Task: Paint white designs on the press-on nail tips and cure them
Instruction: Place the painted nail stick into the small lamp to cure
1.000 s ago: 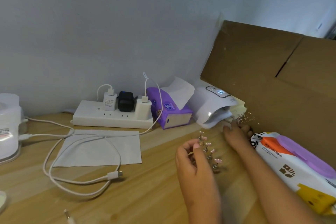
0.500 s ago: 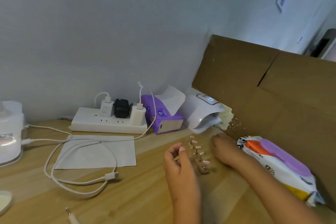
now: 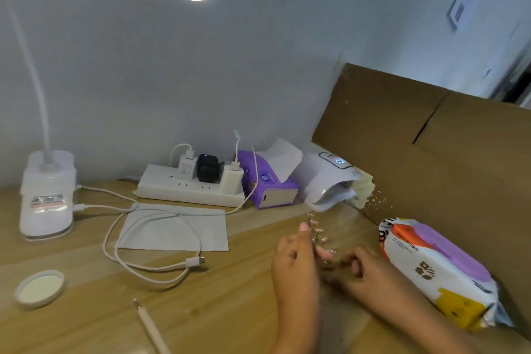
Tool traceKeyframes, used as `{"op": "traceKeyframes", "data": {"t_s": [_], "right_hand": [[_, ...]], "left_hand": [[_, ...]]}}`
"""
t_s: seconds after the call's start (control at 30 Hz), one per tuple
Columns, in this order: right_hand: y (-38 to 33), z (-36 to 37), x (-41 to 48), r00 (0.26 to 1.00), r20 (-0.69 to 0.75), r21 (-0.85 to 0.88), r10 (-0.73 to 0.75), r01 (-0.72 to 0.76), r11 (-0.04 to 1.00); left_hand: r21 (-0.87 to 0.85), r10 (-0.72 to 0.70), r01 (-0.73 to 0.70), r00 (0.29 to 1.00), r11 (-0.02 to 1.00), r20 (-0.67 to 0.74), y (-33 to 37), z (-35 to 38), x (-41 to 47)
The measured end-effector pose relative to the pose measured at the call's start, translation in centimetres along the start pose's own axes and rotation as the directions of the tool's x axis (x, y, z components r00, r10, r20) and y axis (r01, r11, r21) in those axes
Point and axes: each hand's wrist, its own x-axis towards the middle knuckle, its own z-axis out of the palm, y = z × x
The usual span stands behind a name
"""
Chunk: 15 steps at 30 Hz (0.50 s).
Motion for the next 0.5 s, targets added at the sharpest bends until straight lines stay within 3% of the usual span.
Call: {"op": "traceKeyframes", "data": {"t_s": [0.27, 0.37, 0.5], "right_hand": [[-1.3, 1.2, 3.2, 0.999, 0.03, -0.001, 0.022, -0.022, 1.0], [-1.5, 1.1, 3.9, 0.998, 0.042, 0.053, 0.04, -0.043, 0.998], [0.0, 1.4, 3.2, 0.993, -0.065, 0.095, 0.097, -0.091, 0.991]], "left_hand": [[-0.018, -0.005, 0.003, 0.998, 1.0, -0.067, 0.1, -0.3, 0.6], [0.008, -0.014, 0.014, 0.999, 1.0, -0.031, -0.2, -0.4, 0.3], [-0.013, -0.056, 0.056, 0.997, 0.998, -0.049, -0.1, -0.5, 0.2]]}}
